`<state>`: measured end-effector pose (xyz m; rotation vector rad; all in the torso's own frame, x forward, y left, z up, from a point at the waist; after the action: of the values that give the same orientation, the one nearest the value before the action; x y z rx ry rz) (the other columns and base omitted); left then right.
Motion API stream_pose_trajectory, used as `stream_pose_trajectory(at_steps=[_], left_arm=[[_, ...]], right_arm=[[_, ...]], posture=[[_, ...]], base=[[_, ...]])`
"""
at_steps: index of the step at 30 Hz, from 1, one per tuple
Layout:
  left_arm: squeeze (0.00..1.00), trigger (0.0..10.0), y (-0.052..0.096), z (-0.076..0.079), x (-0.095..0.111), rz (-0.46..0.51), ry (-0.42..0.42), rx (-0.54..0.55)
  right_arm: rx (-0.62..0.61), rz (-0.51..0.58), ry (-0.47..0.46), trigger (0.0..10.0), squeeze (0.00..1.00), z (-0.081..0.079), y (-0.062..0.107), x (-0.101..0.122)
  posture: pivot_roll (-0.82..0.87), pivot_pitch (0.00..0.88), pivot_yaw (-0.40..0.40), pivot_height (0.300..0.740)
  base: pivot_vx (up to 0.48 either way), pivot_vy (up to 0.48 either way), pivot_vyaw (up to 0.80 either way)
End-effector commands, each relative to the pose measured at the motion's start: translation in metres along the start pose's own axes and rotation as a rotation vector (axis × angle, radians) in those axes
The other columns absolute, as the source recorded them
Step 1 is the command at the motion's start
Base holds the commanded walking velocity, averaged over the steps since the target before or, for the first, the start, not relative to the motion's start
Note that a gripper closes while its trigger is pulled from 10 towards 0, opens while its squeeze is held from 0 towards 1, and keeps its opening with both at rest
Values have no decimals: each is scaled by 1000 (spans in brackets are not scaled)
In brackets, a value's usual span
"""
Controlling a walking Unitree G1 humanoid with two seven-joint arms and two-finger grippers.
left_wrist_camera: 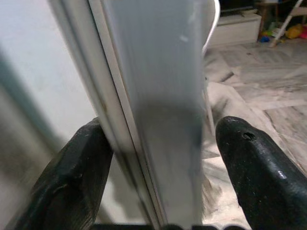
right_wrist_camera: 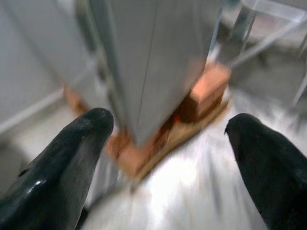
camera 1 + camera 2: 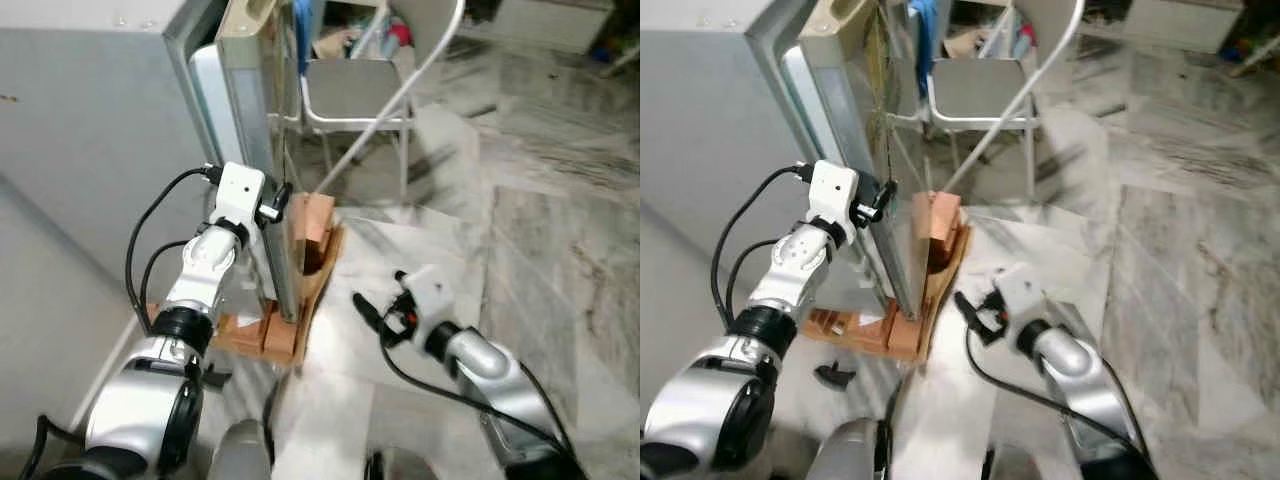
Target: Restocking fridge
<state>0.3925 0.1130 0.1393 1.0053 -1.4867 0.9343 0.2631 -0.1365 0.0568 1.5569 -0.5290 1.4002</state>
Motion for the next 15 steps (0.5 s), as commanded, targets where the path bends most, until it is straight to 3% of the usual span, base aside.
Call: stream_pose_trajectory(at_steps=[1, 11, 15], left_arm=[[0, 10000, 3, 4, -10, -31, -3, -18], [0, 10000, 1, 4, -14, -67, -21, 39], [0, 10000, -10, 26, -3, -45, -3, -25]], right_arm=[[8, 2, -4, 10000, 0, -3, -1, 0], [20, -4, -12, 10000, 0, -3, -3, -1], [19, -6, -13, 10000, 0, -2, -4, -2]], posture=[[40, 146, -3, 740], [45, 144, -8, 740], [45, 143, -8, 740]], base=[[0, 0, 0], [0, 0, 0], [0, 0, 0]])
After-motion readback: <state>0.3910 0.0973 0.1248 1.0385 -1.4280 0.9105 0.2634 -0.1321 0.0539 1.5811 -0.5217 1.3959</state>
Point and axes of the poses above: a point about 5 cm out from each wrist's last joint towards the gripper, its own y axis pointing back from the gripper into the wrist, its own x axis along the axis of the wrist's last joint, z = x × y, the point moved 2 cm from there along -y, pointing out of the wrist towards the gripper, and after that the axes turned 4 degrees about y, right-handed, at the moved point
